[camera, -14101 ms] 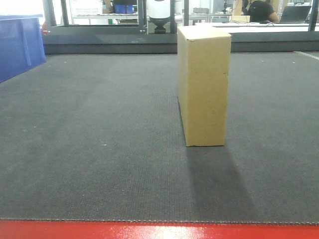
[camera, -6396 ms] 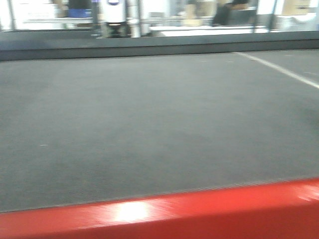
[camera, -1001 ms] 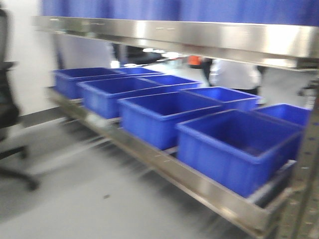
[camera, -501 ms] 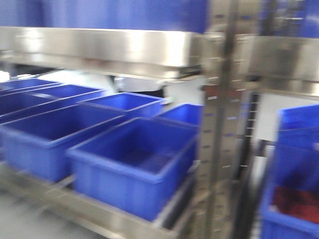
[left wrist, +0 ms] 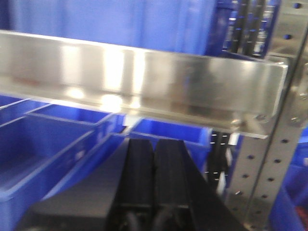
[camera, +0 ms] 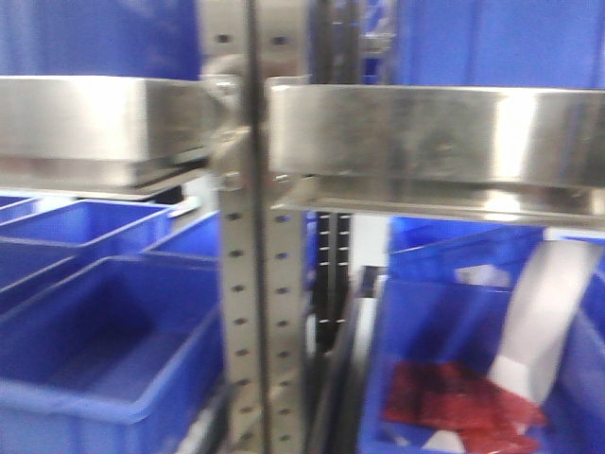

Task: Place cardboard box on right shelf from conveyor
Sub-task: 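Drive toward the steel shelf rack with blue bins, then raise the right gripper and push the box onto the upper shelf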

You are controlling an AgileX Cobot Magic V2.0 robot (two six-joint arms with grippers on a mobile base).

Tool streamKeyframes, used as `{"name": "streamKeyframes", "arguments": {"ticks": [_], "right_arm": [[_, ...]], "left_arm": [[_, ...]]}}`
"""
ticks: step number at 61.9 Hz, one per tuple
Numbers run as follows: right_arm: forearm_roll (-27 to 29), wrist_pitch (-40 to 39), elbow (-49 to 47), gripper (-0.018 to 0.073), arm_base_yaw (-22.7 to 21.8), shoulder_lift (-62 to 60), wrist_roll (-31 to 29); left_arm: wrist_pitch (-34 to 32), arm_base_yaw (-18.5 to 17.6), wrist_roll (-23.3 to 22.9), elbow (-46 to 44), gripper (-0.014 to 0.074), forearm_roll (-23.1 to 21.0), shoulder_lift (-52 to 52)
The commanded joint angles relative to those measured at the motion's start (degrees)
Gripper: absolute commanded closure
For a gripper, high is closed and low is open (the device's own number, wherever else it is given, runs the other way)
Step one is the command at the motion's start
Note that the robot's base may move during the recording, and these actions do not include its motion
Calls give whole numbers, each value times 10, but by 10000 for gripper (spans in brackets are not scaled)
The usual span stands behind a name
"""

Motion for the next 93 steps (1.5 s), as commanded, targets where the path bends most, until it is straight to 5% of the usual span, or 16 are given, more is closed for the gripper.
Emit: {"name": "streamKeyframes", "arguments": {"ticks": [1, 93], "right_arm": [[-9, -60, -15, 345, -2, 7, -5], [-9, -60, -15, 345, -2, 7, -5]], "left_arm": [[-52, -2, -3, -2, 715, -4, -7], [-52, -2, -3, -2, 715, -4, -7]]}}
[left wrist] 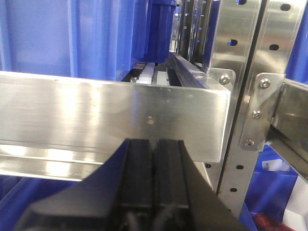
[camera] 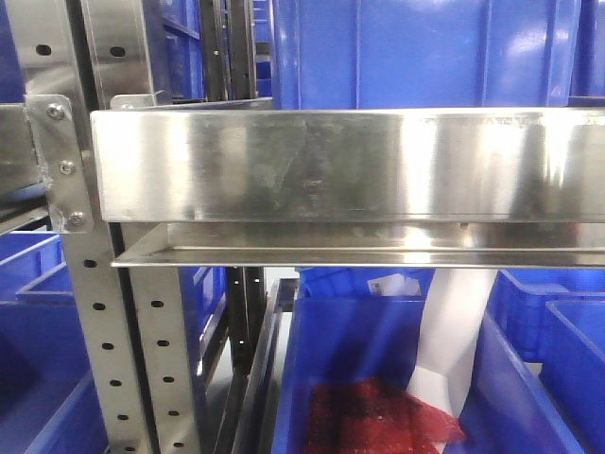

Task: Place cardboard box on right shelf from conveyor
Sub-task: 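Raise the right gripper and push the box onto the upper shelf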

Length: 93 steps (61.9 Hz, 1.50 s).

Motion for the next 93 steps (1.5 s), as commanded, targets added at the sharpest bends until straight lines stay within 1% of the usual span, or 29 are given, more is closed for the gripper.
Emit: {"name": "streamKeyframes", "arguments": {"ticks": [1, 13, 22, 24, 29, 31, 38, 43, 48, 50, 51, 62, 71, 79, 93], "right_arm": [[-9, -60, -15, 345, -2, 7, -5], [-8, -56, -15, 345, -2, 7, -5], [-19, -85, -19, 345, -2, 25, -6], [-22, -89, -25, 345, -2, 38, -11], [-23, -93, -46, 345, -2, 75, -48], [-23, -93, -59, 345, -2, 97, -66], [-23, -93, -107, 345, 3, 169, -157], [-23, -93, -140, 345, 17, 218, -246], [-23, -92, -176, 345, 43, 273, -351], [-23, -90, -184, 345, 51, 286, -378], [-23, -89, -191, 345, 58, 298, -406], [-23, -84, -228, 345, 104, 381, -622], [-22, -85, -229, 345, 123, 436, -758], [-22, -85, -229, 345, 128, 474, -805], [-13, -86, -229, 346, 126, 533, -811]], "left_arm": [[-52, -2, -3, -2, 715, -4, -7], [-52, -2, -3, -2, 715, -4, -7], [-52, -2, -3, -2, 715, -4, -7], [-52, -2, -3, -2, 715, -4, -7], [-52, -2, -3, -2, 715, -4, -7], [-52, -2, -3, -2, 715, -4, -7], [-52, -2, -3, -2, 715, -4, -7], [-52, -2, -3, -2, 715, -4, -7], [-52, -2, -3, -2, 715, -4, -7], [-52, -2, -3, -2, 715, -4, -7], [-52, -2, -3, -2, 715, -4, -7], [-52, -2, -3, -2, 715, -4, -7], [-52, -2, -3, -2, 715, -4, -7], [-52, -2, -3, -2, 715, -4, -7], [-52, -2, -3, -2, 715, -4, -7]]}}
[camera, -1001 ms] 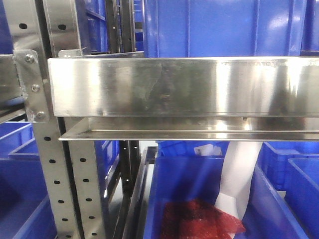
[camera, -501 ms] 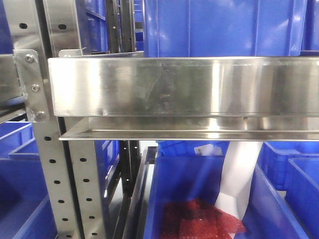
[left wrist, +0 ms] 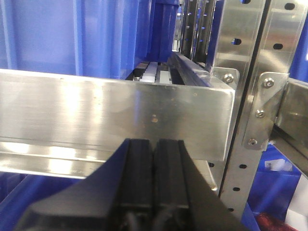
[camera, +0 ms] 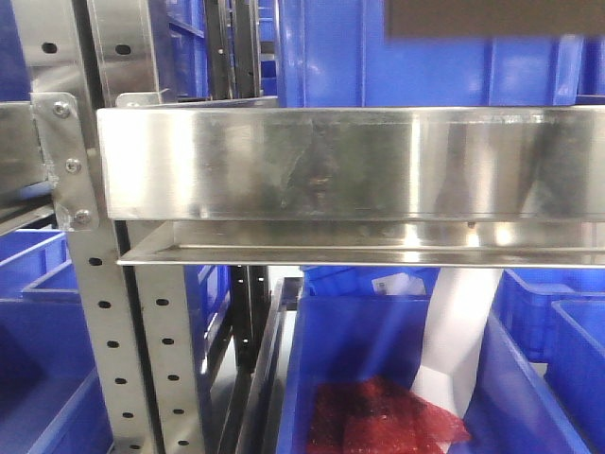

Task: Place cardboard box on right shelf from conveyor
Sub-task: 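Raise the right gripper and push the box onto the upper shelf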

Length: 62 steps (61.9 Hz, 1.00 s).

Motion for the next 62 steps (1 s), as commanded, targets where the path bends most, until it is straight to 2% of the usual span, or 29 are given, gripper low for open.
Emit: {"name": "streamKeyframes", "arguments": {"ticks": [1, 19, 54, 59, 62], "right_arm": [[1, -56, -23, 346, -2, 11, -9], [0, -126, -23, 346, -40, 83, -22], [2, -144, -21, 338, -41, 115, -13], [6, -144, -21, 270, -41, 115, 5], [7, -145, -21, 180, -41, 115, 24]], "left_arm": [[-52, -2, -3, -2, 715, -4, -7], [-52, -2, -3, -2, 715, -4, -7], [-52, -2, -3, -2, 715, -4, -7], [-52, -2, -3, -2, 715, -4, -7], [-52, -2, -3, -2, 715, -4, -7]]}}
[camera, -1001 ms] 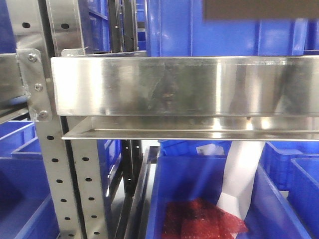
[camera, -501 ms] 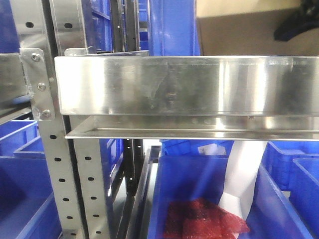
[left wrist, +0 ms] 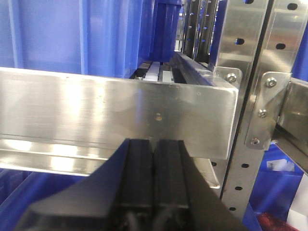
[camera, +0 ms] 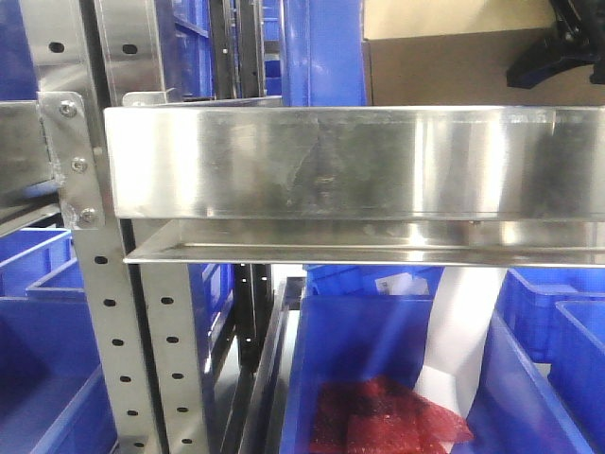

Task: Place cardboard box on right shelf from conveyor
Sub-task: 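Raise the right gripper and push the box onto the upper shelf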

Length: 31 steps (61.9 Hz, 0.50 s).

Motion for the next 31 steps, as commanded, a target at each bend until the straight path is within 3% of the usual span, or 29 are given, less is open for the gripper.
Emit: {"name": "streamKeyframes", "arguments": {"ticks": [1, 8, 31], "right_arm": [[2, -48, -20, 150, -3, -15, 34], [2, -47, -20, -72, -3, -16, 75], [2, -32, -20, -48, -3, -28, 75]], "left_arm": [[-52, -2, -3, -2, 715, -4, -7], [-52, -2, -3, -2, 715, -4, -7], [-52, -2, -3, -2, 715, -4, -7]]}}
